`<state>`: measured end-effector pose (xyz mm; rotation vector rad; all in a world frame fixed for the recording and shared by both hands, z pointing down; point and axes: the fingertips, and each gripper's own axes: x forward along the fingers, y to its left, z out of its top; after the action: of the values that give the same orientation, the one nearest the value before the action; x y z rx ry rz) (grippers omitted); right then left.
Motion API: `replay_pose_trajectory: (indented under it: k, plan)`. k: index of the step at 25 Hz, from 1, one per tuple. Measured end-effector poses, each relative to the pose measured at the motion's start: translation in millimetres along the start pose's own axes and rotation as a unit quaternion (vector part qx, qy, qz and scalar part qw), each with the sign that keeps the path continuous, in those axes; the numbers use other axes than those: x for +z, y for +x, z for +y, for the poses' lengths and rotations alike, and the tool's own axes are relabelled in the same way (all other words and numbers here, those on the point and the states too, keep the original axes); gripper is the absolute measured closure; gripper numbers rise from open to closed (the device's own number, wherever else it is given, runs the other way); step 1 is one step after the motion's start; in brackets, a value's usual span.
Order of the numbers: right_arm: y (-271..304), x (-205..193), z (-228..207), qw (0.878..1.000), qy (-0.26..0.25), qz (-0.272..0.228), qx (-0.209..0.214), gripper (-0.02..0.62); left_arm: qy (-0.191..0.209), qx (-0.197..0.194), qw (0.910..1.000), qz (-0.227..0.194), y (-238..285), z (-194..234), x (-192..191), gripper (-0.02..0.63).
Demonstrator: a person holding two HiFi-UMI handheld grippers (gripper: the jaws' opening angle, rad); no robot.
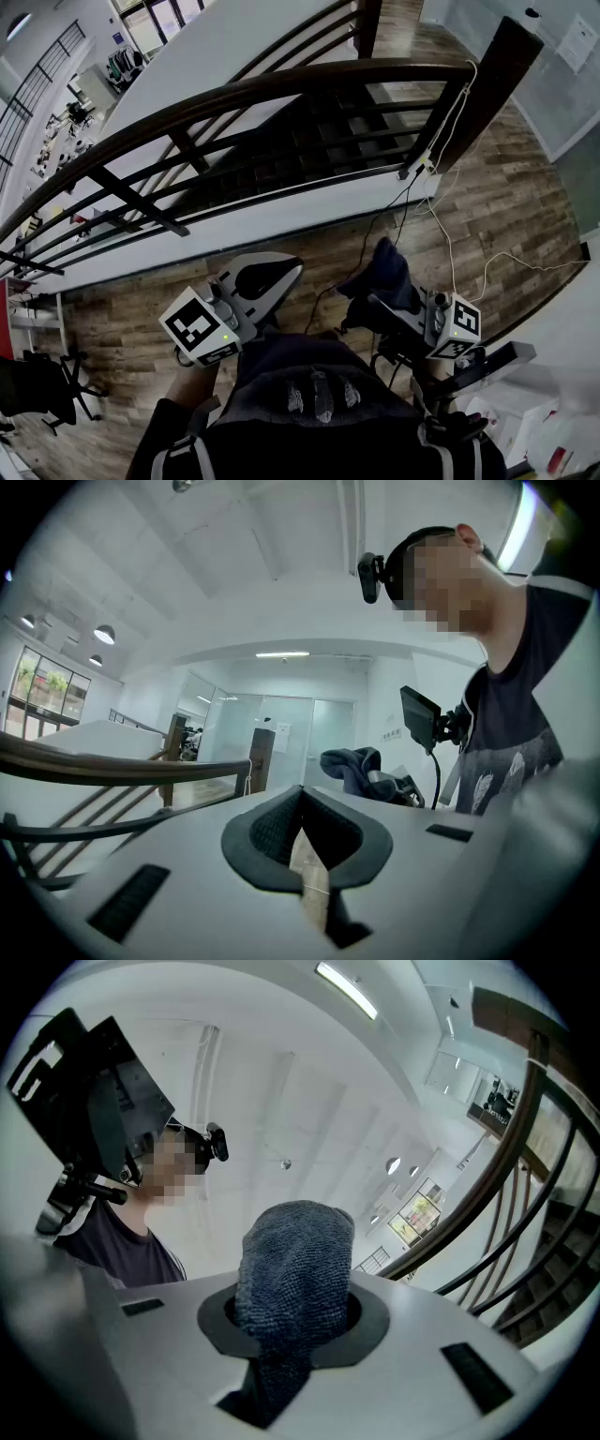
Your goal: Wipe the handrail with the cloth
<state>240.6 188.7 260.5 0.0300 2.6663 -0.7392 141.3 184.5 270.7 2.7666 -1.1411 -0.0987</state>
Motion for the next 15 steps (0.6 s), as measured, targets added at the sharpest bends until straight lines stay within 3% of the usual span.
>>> replay_pose_trajectory:
  k: [3, 7, 12, 15]
  plan:
    - [4, 2, -24, 1.0, -0.004, 0.012, -0.013, 0.528, 0.03, 0.034, 0.9988, 0.016, 1, 31, 1, 0.6]
    - [24, 7, -66, 0.997, -0.043, 0.054, -0.044, 0.528, 0.039, 0.064, 0.997, 0.019, 6, 82, 9, 0.6]
    - [66, 29, -118, 0.992, -0.074, 0.076, -0.07, 0.528, 0.022, 0.029, 0.999, -0.025, 26, 154, 13, 0.6]
    - [78, 59, -177, 0.979, -0.119, 0.095, -0.135, 0.528, 0.016, -0.002, 0.9995, -0.027, 43, 191, 18, 0.6]
